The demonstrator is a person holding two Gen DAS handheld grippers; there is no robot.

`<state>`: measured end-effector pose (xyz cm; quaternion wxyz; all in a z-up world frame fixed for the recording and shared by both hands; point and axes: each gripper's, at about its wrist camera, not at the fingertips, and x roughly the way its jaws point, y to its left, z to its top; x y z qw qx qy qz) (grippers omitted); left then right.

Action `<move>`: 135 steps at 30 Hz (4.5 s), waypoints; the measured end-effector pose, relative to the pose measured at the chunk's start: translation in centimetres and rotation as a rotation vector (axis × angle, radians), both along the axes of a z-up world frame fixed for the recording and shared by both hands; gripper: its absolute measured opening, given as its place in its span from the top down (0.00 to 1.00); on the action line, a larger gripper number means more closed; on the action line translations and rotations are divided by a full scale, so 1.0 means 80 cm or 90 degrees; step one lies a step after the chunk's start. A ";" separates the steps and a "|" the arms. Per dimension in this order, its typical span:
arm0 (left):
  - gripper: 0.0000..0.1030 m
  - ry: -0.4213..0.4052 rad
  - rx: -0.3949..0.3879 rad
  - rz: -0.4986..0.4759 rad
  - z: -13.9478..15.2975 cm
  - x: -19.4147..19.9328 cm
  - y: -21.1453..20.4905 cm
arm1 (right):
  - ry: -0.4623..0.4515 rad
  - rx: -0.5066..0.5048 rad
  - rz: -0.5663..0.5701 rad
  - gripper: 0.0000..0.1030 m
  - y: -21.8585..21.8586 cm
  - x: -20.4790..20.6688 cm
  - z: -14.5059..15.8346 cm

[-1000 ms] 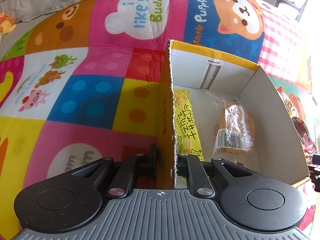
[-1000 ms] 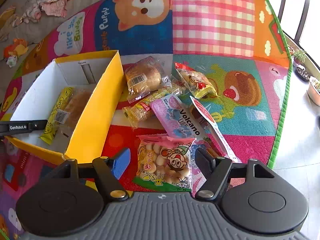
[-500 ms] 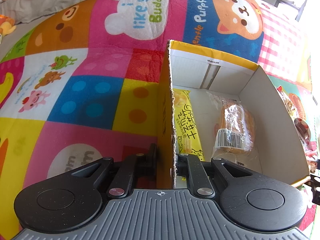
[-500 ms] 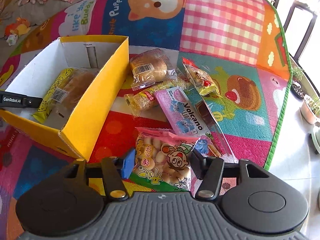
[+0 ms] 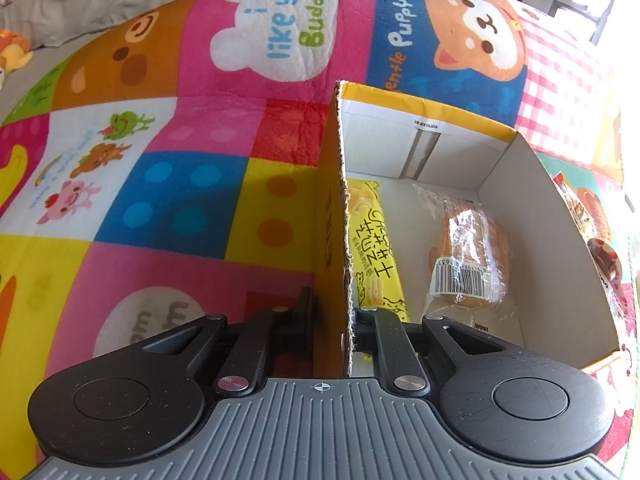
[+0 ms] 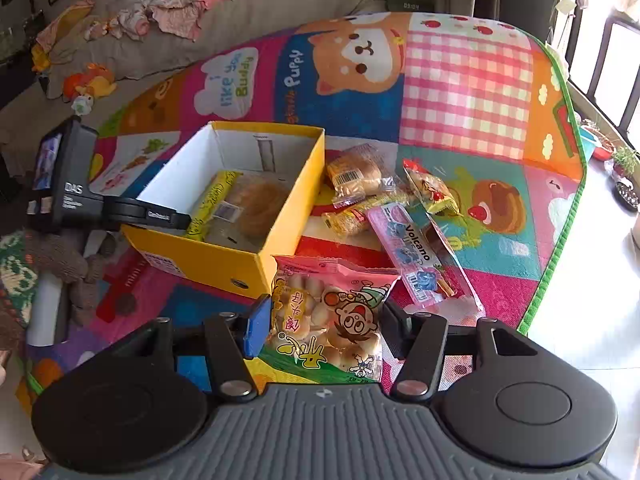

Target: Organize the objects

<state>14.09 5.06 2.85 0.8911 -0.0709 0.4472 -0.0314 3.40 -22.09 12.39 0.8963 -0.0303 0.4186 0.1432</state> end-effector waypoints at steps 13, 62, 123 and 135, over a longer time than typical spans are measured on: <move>0.87 -0.001 -0.009 -0.006 -0.001 0.002 0.004 | -0.069 0.095 0.050 0.45 0.023 -0.002 0.091; 0.87 -0.015 -0.003 -0.004 -0.003 -0.003 0.002 | 0.026 0.109 -0.177 0.52 -0.023 0.278 -0.058; 0.87 -0.025 -0.023 0.002 -0.006 -0.008 0.008 | 0.154 0.200 -0.260 0.60 -0.181 0.177 -0.133; 0.87 -0.024 -0.024 0.001 -0.006 -0.008 0.008 | 0.139 0.148 -0.212 0.59 -0.132 0.077 -0.112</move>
